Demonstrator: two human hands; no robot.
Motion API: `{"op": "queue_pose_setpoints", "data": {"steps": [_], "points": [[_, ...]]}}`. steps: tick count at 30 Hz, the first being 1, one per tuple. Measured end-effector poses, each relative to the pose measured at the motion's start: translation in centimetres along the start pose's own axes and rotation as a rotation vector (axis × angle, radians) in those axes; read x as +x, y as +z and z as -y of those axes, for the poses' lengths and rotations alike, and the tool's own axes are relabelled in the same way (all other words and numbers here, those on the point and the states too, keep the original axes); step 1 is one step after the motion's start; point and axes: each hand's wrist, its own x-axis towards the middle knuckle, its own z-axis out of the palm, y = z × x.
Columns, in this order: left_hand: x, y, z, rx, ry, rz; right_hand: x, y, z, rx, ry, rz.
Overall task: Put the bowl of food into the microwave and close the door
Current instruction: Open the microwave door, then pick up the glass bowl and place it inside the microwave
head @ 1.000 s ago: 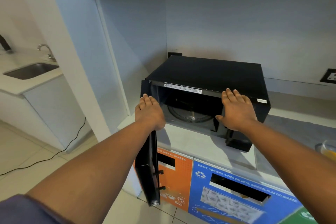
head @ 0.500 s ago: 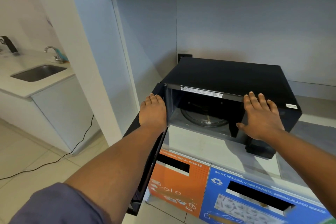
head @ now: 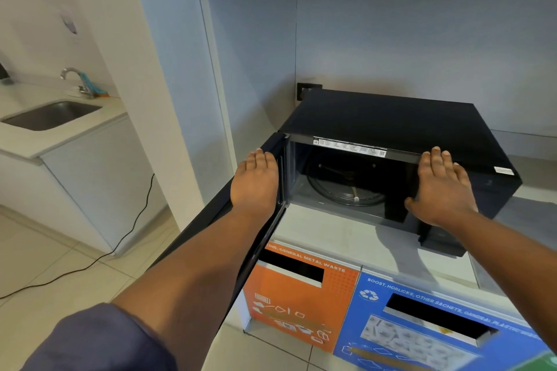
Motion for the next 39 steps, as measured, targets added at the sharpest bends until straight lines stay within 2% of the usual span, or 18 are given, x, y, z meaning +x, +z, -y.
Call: {"op": "queue_pose_setpoints", "data": {"steps": [9,15,19,28,35,39], "points": [[-0.2,-0.1,0.5,-0.092,0.061,-0.032,-0.3,-0.5,0.8,0.086,0.041,0.053],[0.0,-0.2,0.2,-0.25,0.169,-0.101,-2.6,-0.1,1.4,0.148,0.01,-0.044],[-0.3,0.4,-3.3,-0.261,0.325,-0.181,-5.0,-0.3,-0.4,0.18,0.034,-0.091],[-0.3,0.1,-21.6,-0.449,0.685,-0.337,-8.7,0.8,-10.7,0.251,0.108,-0.16],[0.7,-0.3,-38.6,-0.557,0.84,-0.283,-9.1,4.7,-23.3,0.387,0.185,-0.202],[1.5,0.4,-48.8,-0.722,0.88,-0.14,-8.7,8.4,-30.4,0.588,0.333,-0.238]]}}
